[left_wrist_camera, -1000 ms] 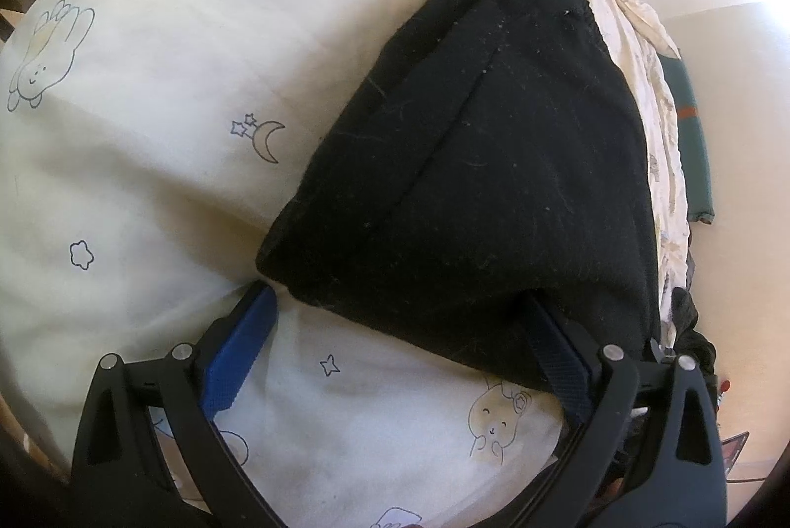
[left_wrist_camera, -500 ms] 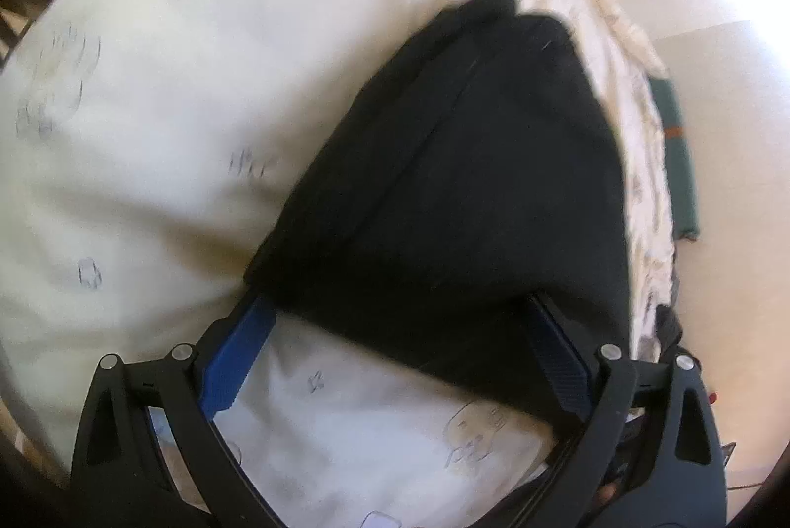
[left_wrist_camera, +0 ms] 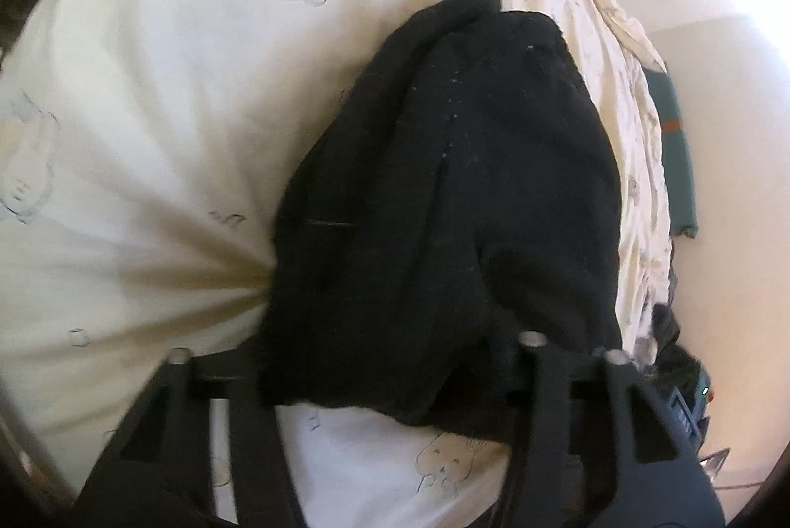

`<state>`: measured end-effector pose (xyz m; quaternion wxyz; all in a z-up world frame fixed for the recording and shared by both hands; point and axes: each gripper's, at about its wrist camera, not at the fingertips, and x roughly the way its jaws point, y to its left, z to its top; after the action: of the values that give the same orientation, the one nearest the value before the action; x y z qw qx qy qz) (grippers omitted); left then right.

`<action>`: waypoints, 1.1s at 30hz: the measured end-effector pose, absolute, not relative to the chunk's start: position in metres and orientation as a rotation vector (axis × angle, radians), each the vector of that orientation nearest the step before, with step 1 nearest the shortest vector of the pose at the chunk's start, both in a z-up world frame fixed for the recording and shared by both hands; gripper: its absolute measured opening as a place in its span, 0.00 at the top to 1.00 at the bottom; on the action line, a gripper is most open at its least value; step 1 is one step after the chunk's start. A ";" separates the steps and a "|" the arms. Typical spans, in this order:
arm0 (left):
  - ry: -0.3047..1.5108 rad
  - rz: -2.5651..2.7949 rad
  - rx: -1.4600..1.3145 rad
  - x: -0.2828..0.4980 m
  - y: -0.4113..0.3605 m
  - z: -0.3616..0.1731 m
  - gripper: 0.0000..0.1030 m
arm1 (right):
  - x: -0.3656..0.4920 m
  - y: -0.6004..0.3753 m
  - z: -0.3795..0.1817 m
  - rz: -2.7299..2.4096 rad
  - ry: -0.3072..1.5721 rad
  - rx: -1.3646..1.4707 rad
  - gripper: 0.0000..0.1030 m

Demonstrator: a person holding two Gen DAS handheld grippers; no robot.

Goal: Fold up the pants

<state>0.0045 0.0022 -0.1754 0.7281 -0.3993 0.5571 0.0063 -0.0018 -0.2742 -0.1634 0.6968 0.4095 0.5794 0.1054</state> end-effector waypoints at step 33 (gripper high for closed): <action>0.914 -0.203 -0.995 -0.011 0.052 0.046 0.83 | -0.006 -0.267 0.027 0.533 0.982 0.970 0.71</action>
<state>-0.0112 0.0524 0.0461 0.7755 -0.4599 0.4223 -0.0939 -0.0059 -0.2667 0.0270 0.7387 0.4418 0.4474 0.2430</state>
